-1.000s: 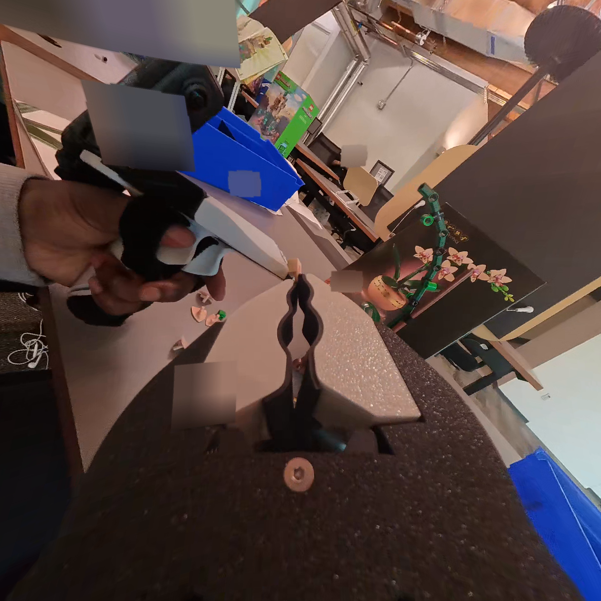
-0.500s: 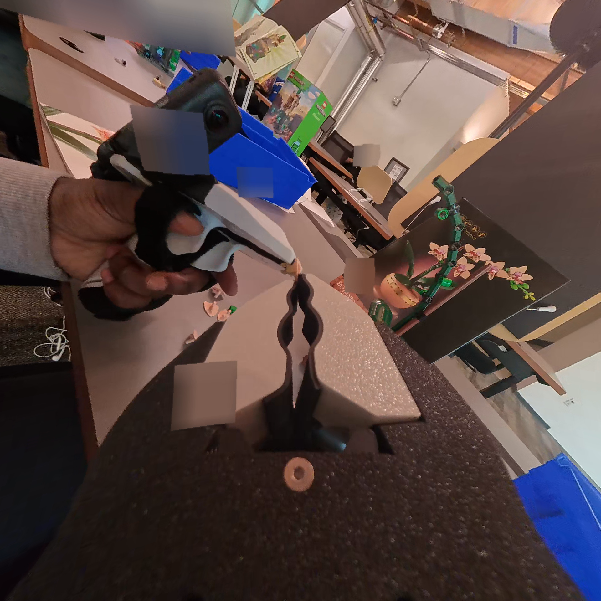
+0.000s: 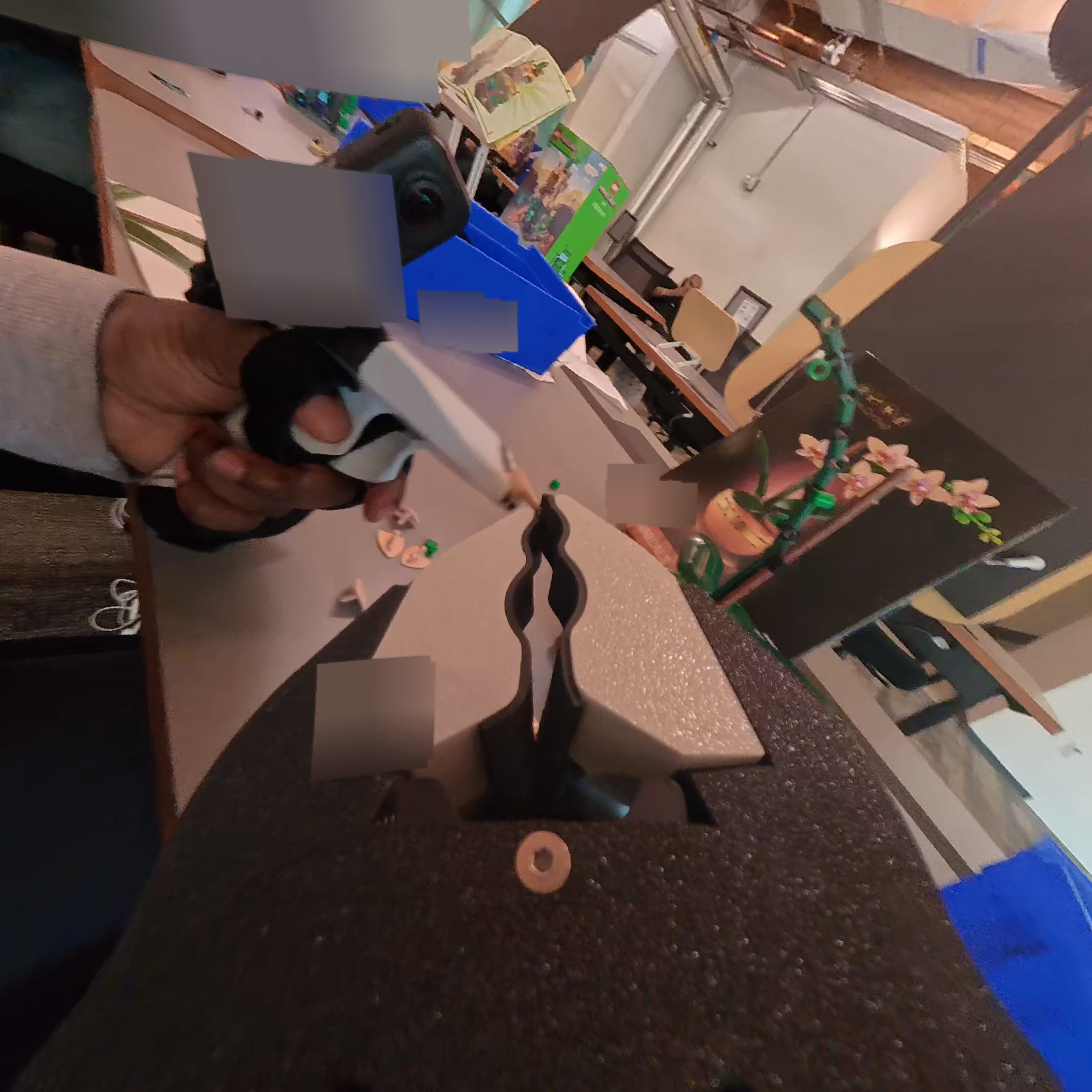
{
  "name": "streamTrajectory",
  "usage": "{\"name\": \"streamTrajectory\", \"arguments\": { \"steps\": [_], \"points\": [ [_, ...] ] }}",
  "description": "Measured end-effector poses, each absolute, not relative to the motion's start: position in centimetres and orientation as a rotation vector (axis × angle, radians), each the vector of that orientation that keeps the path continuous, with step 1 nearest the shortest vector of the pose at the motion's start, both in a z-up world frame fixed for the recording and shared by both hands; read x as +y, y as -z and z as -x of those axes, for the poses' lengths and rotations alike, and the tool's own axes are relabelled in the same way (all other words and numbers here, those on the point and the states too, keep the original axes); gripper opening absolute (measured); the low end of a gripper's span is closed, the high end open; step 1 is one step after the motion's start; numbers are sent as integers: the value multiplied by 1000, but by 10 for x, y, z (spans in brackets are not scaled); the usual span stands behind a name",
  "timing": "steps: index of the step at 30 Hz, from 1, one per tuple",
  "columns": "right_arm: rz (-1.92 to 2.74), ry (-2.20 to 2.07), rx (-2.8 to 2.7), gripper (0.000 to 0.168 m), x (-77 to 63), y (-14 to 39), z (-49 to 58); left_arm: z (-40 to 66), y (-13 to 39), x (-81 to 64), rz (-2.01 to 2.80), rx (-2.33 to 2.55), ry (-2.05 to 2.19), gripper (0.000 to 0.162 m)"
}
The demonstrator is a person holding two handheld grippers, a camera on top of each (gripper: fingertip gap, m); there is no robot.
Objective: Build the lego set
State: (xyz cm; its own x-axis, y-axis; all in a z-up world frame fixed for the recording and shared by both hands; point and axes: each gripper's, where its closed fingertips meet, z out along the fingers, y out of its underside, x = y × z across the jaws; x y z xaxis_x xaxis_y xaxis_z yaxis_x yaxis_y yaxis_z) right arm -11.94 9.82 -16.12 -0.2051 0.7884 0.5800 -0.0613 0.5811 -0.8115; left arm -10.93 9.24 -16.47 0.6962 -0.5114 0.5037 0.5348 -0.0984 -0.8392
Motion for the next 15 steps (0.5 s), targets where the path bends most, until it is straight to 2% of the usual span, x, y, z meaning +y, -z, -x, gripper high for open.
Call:
{"name": "streamTrajectory", "arguments": {
  "steps": [3, 9, 11, 15],
  "points": [
    [600, -906, -1556, 0, 110, 142, 115, 98, 181, 98, 1515, 8, 869, 6],
    [548, -855, -1753, 0, 110, 179, 117, 114, 173, 94, 1456, -61, 902, 5],
    [490, -867, -1739, 18, 108, 178, 117, 110, 172, 93, 1445, -63, 971, 5],
    [377, -894, -1802, 20, 102, 178, 115, 97, 176, 92, 1462, -34, 1070, 5]
  ]
}}
